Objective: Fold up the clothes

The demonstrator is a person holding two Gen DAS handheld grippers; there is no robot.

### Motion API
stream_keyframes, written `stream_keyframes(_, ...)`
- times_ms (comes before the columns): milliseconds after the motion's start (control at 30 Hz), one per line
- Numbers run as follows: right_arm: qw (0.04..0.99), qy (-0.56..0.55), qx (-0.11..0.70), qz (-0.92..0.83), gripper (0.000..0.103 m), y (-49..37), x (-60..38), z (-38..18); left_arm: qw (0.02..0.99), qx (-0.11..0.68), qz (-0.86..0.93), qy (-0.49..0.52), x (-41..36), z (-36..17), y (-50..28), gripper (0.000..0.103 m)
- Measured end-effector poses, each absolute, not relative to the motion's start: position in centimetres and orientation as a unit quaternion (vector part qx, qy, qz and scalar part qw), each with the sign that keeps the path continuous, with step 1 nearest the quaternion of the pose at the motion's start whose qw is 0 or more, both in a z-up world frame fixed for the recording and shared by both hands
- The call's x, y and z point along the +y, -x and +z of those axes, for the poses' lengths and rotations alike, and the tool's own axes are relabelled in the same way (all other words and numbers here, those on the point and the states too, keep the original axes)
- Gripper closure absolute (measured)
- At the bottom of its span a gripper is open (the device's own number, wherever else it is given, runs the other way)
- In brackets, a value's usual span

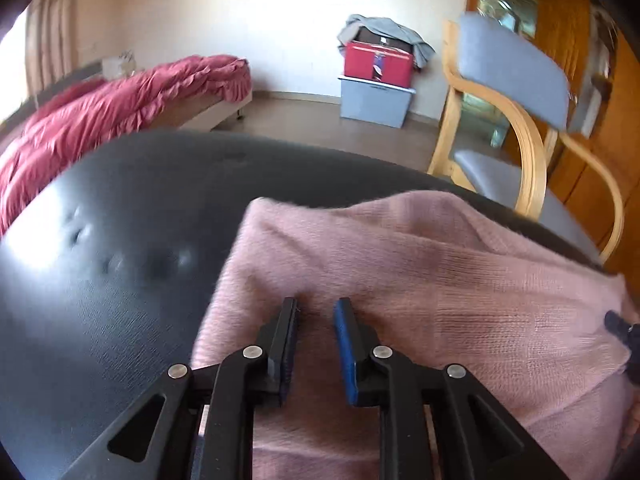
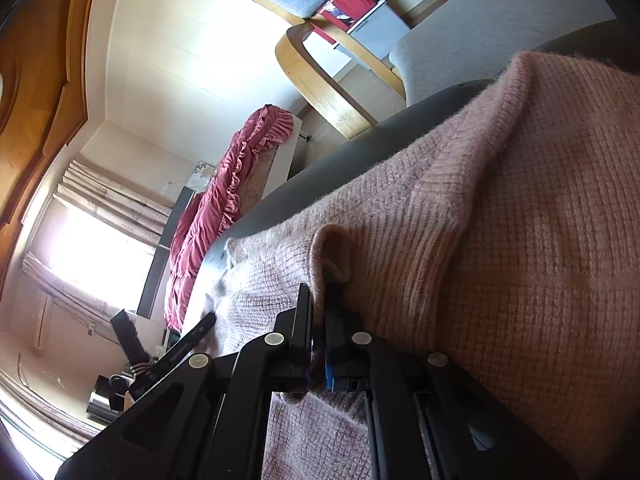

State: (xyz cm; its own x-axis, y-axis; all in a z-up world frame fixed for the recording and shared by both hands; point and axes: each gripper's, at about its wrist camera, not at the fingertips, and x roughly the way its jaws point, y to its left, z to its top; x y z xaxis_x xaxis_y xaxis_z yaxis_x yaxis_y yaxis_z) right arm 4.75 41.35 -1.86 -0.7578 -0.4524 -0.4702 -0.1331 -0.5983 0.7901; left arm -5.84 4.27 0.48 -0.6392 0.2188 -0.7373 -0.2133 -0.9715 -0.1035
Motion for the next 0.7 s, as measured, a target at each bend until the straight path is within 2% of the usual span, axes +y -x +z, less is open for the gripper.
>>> stream_keyframes(133, 0.084, -0.337, -0.409, -0.844, 0.099, -4.9, 40.7, -1.3, 0.137, -0.044, 0.904, 0.402, 3.0, 0.2, 5.3, 0.083)
stream_keyframes(267, 0.044, -0.32, -0.374, -0.87, 0.092, -5.8, 40.0, 0.5, 0.138, -0.036, 0.907, 0.396, 2.6, 0.5, 4.5, 0.083)
stream_keyframes(333, 0.011, -0.298, -0.323, -0.898, 0.087, -6.5, 38.8, 2.8, 0.138, -0.036, 0.908, 0.394, 2.6, 0.3, 4.5, 0.083)
stream_keyframes(500, 0.077, -0.306, -0.22, -0.923, 0.087, -4.1, 31.1, 6.4, 0.144, -0.051, 0.907, 0.393, 2.1, 0.2, 4.6, 0.083)
stream_keyframes(700, 0.134, -0.371, -0.182, -0.901, 0.09, 2.3, 22.2, 3.9, 0.148, -0.06, 0.905, 0.393, 1.8, 0.1, 5.0, 0.083)
